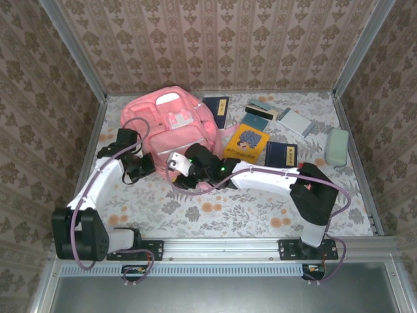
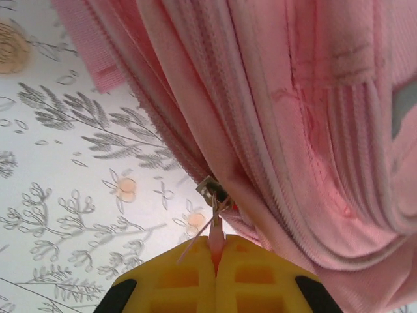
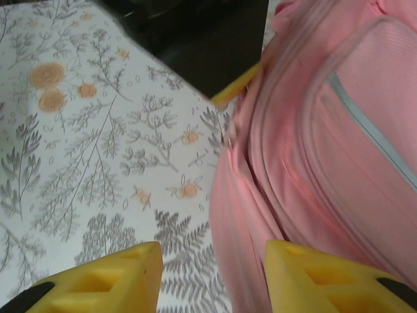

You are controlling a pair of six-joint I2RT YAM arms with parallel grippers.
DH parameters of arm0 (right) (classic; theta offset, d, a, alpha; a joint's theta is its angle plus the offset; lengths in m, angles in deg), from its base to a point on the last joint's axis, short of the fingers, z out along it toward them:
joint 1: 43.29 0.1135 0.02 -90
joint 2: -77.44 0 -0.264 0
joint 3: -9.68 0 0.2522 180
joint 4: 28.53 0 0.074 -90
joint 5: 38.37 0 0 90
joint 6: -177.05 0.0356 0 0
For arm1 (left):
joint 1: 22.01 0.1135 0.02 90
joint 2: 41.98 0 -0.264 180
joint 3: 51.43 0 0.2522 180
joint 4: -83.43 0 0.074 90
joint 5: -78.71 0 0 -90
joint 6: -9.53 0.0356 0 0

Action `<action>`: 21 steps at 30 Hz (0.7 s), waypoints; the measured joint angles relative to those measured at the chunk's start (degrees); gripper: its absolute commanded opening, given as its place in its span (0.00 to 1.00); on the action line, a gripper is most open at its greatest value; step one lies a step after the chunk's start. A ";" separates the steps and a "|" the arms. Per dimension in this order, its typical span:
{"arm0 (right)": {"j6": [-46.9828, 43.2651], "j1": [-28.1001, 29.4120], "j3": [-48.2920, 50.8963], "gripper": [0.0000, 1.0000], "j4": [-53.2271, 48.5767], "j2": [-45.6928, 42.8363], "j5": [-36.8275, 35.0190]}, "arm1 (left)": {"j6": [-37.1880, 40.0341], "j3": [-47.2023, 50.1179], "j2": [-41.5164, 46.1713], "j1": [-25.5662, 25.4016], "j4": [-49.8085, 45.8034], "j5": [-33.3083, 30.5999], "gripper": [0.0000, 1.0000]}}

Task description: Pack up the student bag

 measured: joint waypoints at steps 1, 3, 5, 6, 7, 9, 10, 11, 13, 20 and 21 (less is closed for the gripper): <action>-0.24 0.00 -1.36 0.49 -0.09 1.33 -0.02 | 0.20 0.46 1.20 -0.37 -0.02 0.50 0.00; -1.05 0.00 -3.87 0.50 -0.26 3.80 -0.07 | 0.37 1.07 2.93 -0.76 -0.09 1.18 0.00; -1.64 -0.02 -5.86 0.50 -0.61 5.75 -0.26 | 0.37 1.64 3.93 -1.05 -0.09 1.70 0.00; -2.05 -0.02 -6.78 0.50 -0.87 6.58 -0.46 | 0.37 1.86 4.15 -1.16 -0.11 1.81 0.00; -2.54 -0.02 -7.85 0.50 -1.11 7.56 -0.68 | 0.37 2.05 4.24 -1.29 -0.11 1.97 0.00; -3.02 -0.02 -9.77 0.50 -1.46 9.31 -0.92 | 0.37 2.25 4.24 -1.73 -0.20 1.99 0.00; -3.23 -0.02 -10.49 0.50 -1.68 10.01 -0.92 | 0.37 2.25 4.24 -1.97 -0.22 1.99 0.00; -3.61 -0.02 -11.10 0.49 -2.10 10.58 -0.92 | 0.37 2.25 4.24 -2.21 -0.22 1.92 0.00; -4.02 -0.02 -11.80 0.46 -2.82 11.34 -0.87 | 0.37 2.27 4.26 -2.25 -0.22 1.81 0.00; -3.89 -0.24 -12.76 0.02 -3.52 12.33 -0.94 | 0.39 2.51 4.37 -2.49 -0.76 1.25 0.00; -4.00 -0.33 -12.76 0.00 -3.52 12.31 -0.83 | 0.39 2.51 4.42 -2.60 -1.01 1.14 0.00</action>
